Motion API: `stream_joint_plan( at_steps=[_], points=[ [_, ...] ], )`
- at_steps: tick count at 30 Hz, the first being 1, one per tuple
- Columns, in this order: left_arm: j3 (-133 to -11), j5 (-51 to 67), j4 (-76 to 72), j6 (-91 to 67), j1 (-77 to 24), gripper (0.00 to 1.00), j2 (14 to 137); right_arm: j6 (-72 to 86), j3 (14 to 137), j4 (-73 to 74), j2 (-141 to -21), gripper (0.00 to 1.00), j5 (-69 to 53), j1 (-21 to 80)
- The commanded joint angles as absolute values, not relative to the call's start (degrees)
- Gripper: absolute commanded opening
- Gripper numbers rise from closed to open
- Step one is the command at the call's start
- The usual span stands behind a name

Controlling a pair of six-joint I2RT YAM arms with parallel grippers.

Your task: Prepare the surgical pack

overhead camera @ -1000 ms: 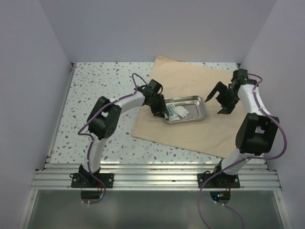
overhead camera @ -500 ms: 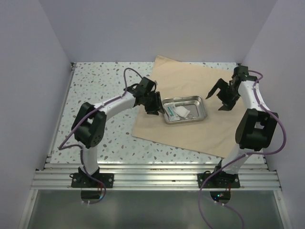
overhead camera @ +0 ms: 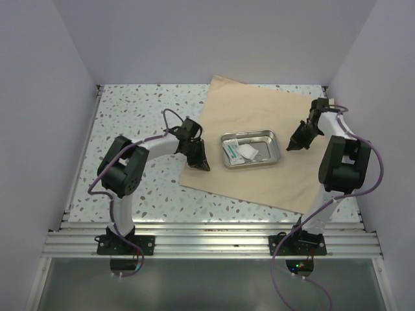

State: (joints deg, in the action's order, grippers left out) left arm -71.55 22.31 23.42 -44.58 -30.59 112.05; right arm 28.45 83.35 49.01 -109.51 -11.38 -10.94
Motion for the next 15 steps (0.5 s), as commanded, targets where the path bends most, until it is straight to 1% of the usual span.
stream_joint_plan(
  at_steps=[1, 4, 7, 11, 15],
  points=[
    [-72.0, 21.2, 24.5, -42.2, -30.2, 0.0, 113.3, 27.0, 80.1, 45.7, -110.3, 0.04, -9.5, -11.1],
    [-70.9, 20.8, 27.6, -42.2, -27.3, 0.0, 115.7, 26.7, 76.1, 43.7, -110.0, 0.04, -9.8, -10.9],
    [-65.6, 22.7, 27.7, -41.2, -23.0, 0.0, 116.3, 27.0, 72.6, 41.8, -109.7, 0.04, -10.9, -10.1],
    [-62.8, 17.8, 30.1, -38.9, -18.7, 0.0, 115.2, 28.4, 66.6, 38.9, -109.6, 0.04, -12.8, -8.3],
    [-64.2, 13.1, 34.9, -36.5, -15.9, 0.0, 118.3, 30.7, 61.7, 36.1, -109.2, 0.04, -14.5, -4.2]
  ],
)
